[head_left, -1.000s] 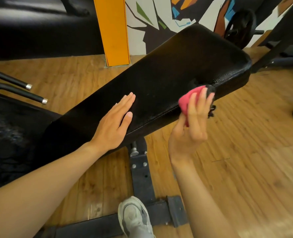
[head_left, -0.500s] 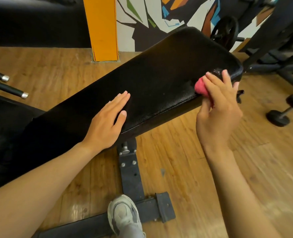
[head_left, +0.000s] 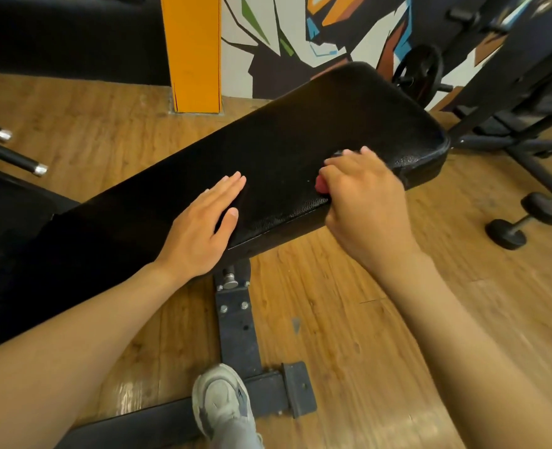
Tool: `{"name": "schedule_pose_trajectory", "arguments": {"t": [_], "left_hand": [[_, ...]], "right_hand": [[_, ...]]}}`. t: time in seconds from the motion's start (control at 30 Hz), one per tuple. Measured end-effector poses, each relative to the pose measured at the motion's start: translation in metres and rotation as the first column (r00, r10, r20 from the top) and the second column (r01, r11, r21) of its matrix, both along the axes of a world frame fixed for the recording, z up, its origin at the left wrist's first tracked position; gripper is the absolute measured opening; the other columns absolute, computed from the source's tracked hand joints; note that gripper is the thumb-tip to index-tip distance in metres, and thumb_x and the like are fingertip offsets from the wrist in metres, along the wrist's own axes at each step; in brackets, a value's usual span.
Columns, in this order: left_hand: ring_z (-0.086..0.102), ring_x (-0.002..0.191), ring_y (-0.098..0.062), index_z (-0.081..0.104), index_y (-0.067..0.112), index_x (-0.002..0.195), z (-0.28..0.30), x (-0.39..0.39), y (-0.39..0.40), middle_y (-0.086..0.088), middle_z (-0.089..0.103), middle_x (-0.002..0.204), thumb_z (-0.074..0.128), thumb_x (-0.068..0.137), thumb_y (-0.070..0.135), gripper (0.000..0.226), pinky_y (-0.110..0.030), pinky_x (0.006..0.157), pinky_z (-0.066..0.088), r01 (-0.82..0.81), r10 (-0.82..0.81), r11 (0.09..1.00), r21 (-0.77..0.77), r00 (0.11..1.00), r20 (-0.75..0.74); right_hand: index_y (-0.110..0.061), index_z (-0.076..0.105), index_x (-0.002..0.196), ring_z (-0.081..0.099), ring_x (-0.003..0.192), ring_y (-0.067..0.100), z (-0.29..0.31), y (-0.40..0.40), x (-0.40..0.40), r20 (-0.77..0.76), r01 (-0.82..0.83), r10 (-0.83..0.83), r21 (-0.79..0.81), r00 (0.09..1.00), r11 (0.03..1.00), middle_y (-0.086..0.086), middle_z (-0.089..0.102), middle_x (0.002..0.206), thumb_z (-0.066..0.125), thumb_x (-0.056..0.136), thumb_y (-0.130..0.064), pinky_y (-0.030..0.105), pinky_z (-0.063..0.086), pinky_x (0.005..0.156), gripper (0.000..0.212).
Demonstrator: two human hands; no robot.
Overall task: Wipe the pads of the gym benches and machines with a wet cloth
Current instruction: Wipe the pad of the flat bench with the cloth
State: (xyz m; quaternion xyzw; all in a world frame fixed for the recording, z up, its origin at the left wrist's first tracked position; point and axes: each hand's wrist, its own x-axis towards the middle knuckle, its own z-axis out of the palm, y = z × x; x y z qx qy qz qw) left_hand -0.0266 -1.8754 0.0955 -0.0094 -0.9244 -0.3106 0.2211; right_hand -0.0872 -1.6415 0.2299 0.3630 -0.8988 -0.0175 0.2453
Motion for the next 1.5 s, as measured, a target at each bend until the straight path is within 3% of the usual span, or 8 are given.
{"name": "schedule_pose_trajectory", "arguments": {"t": [0.13, 0.33, 0.57, 0.73, 1.0, 1.23, 1.37, 1.5], "left_hand": [[0.018, 0.153, 0.002, 0.029, 0.026, 0.162, 0.001, 0.001, 0.000, 0.013, 0.029, 0.167, 0.027, 0.109, 0.038, 0.054, -0.039, 0.126, 0.027, -0.009, 0.009, 1.000, 0.009, 1.000, 0.004], [0.017, 0.154, 0.002, 0.029, 0.025, 0.162, 0.001, 0.002, 0.000, 0.013, 0.028, 0.167, 0.027, 0.109, 0.037, 0.054, -0.038, 0.126, 0.028, -0.011, 0.011, 1.000, -0.003, 1.000, 0.008], [0.017, 0.154, 0.001, 0.030, 0.023, 0.162, 0.002, 0.003, 0.001, 0.010, 0.029, 0.167, 0.030, 0.110, 0.032, 0.052, -0.042, 0.125, 0.030, -0.009, 0.009, 1.000, -0.002, 1.000, 0.000], [0.020, 0.154, -0.002, 0.032, 0.022, 0.161, 0.000, 0.002, -0.001, 0.009, 0.031, 0.166, 0.027, 0.109, 0.035, 0.053, -0.044, 0.123, 0.033, 0.000, 0.000, 1.000, -0.003, 1.000, -0.022], [0.018, 0.154, 0.000, 0.031, 0.023, 0.161, 0.001, 0.003, 0.001, 0.009, 0.030, 0.167, 0.029, 0.109, 0.033, 0.053, -0.044, 0.124, 0.032, -0.006, 0.006, 1.000, 0.004, 1.000, -0.018], [0.020, 0.154, 0.000, 0.032, 0.024, 0.161, 0.000, 0.002, 0.000, 0.010, 0.031, 0.166, 0.025, 0.109, 0.038, 0.054, -0.042, 0.124, 0.032, -0.015, 0.015, 1.000, 0.000, 1.000, -0.016], [0.021, 0.154, -0.001, 0.032, 0.024, 0.161, 0.000, 0.001, 0.001, 0.010, 0.031, 0.166, 0.026, 0.109, 0.036, 0.054, -0.043, 0.123, 0.034, -0.013, 0.013, 1.000, 0.004, 1.000, -0.019], [0.020, 0.154, -0.001, 0.032, 0.022, 0.161, 0.000, 0.002, 0.002, 0.009, 0.031, 0.166, 0.028, 0.109, 0.032, 0.052, -0.043, 0.123, 0.033, -0.008, 0.008, 1.000, 0.007, 1.000, -0.022]], "right_hand": [[-0.017, 0.074, 0.112, 0.060, 0.123, 0.025, -0.007, 0.000, 0.007, 0.117, -0.168, 0.165, 0.016, 0.979, 0.986, 0.004, 0.071, 0.122, 0.062, 0.082, -0.002, 0.039, 0.036, 0.113, 0.036], [-0.010, 0.074, 0.113, 0.063, 0.119, 0.029, 0.034, 0.038, -0.026, 0.014, 0.124, -0.123, -0.154, 0.992, 0.980, 0.010, 0.073, 0.118, 0.058, 0.086, 0.002, 0.042, 0.042, 0.110, 0.034], [-0.015, 0.074, 0.101, 0.060, 0.122, 0.027, -0.031, -0.028, 0.023, 0.223, -0.351, 0.321, 0.112, 0.921, 0.930, 0.002, 0.071, 0.116, 0.044, 0.082, -0.003, 0.042, 0.047, 0.104, 0.037], [-0.018, 0.072, 0.111, 0.061, 0.123, 0.028, 0.020, 0.019, -0.034, 0.124, -0.066, 0.082, -0.124, 0.989, 0.990, 0.003, 0.069, 0.126, 0.056, 0.087, -0.001, 0.043, 0.047, 0.105, 0.033], [-0.003, 0.064, 0.135, 0.050, 0.139, 0.031, -0.072, -0.004, 0.020, 0.010, -0.418, 0.423, -0.146, 0.906, 0.897, 0.013, 0.060, 0.142, 0.057, 0.087, 0.006, 0.044, 0.033, 0.121, 0.049], [0.004, 0.046, 0.148, 0.029, 0.150, 0.043, -0.074, 0.049, -0.028, -0.161, -0.056, -0.104, -0.760, 0.981, 0.648, 0.023, 0.038, 0.157, 0.046, 0.099, 0.011, 0.055, 0.024, 0.124, 0.050], [0.005, 0.043, 0.147, 0.027, 0.150, 0.044, -0.109, -0.005, -0.005, -0.153, -0.088, -0.082, -0.849, 0.985, 0.521, 0.027, 0.034, 0.157, 0.050, 0.101, 0.010, 0.049, 0.036, 0.120, 0.047], [0.000, 0.046, 0.144, 0.021, 0.154, 0.032, -0.185, -0.071, 0.048, -0.194, -0.234, 0.134, -0.739, 0.972, 0.631, 0.017, 0.039, 0.153, 0.058, 0.098, 0.011, 0.053, 0.029, 0.122, 0.049]]}}
